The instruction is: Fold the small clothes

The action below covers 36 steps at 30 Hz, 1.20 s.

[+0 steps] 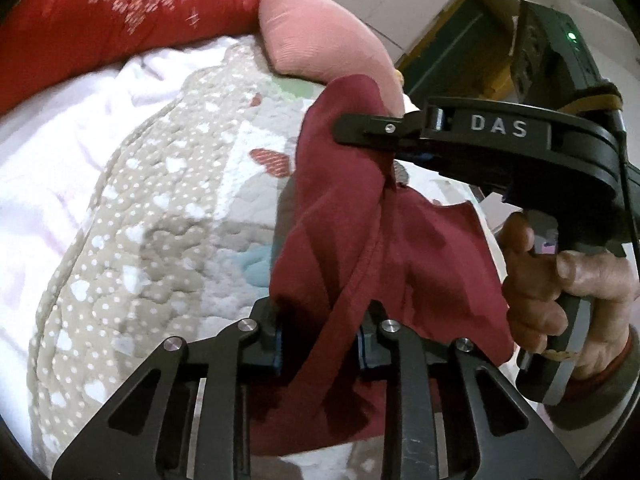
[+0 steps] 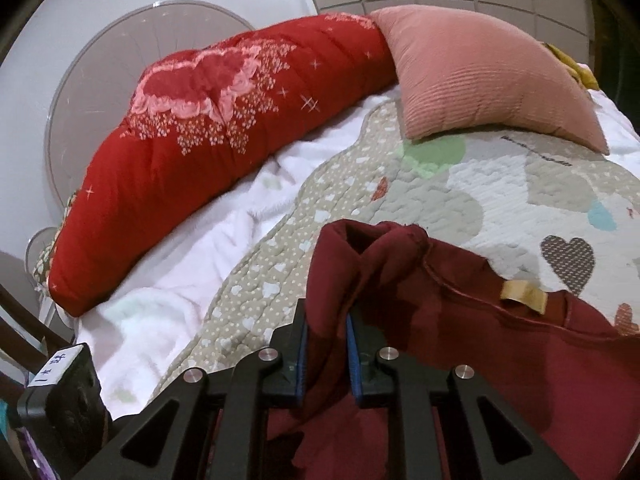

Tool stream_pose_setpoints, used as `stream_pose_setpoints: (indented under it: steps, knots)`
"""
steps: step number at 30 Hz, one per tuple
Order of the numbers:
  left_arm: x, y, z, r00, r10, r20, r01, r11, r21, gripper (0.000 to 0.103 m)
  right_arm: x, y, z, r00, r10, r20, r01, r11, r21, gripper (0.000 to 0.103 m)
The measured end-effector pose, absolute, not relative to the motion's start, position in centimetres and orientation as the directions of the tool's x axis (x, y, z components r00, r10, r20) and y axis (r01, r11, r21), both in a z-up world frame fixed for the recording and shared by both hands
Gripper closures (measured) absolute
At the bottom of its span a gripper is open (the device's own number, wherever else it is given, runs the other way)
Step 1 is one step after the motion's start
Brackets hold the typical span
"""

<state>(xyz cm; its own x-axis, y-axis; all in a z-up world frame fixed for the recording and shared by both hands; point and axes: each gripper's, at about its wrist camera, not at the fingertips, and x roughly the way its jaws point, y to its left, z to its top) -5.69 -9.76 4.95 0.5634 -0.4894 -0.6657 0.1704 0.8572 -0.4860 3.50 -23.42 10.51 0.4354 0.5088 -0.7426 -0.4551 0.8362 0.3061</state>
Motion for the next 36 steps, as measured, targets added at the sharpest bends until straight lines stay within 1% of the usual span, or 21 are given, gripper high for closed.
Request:
stream_pose_setpoints:
  steps: [7, 29, 36]
  knots:
    - [-6.3, -12.9, 6.9, 0.568, -0.482, -0.667, 0.215, 0.869, -0.445, 0.080, 2.7, -26.6, 12.0, 0.470, 0.505, -0.724, -0.440, 0.845, 0.305, 0.088]
    - [-7.3, -21.0, 9.6, 0.545, -0.491, -0.680, 0.322, 0.871, -0.370, 0.080, 0.3, -36.3, 14.1, 0.537, 0.483, -0.692, -0.389, 0.869, 0.305, 0.088]
    - [-7.1, -24.8, 9.7, 0.523, -0.504, -0.687, 0.366, 0.861, -0.352, 0.080, -0.1, -41.0, 13.9, 0.555, 0.488, -0.674, -0.344, 0.872, 0.347, 0.088]
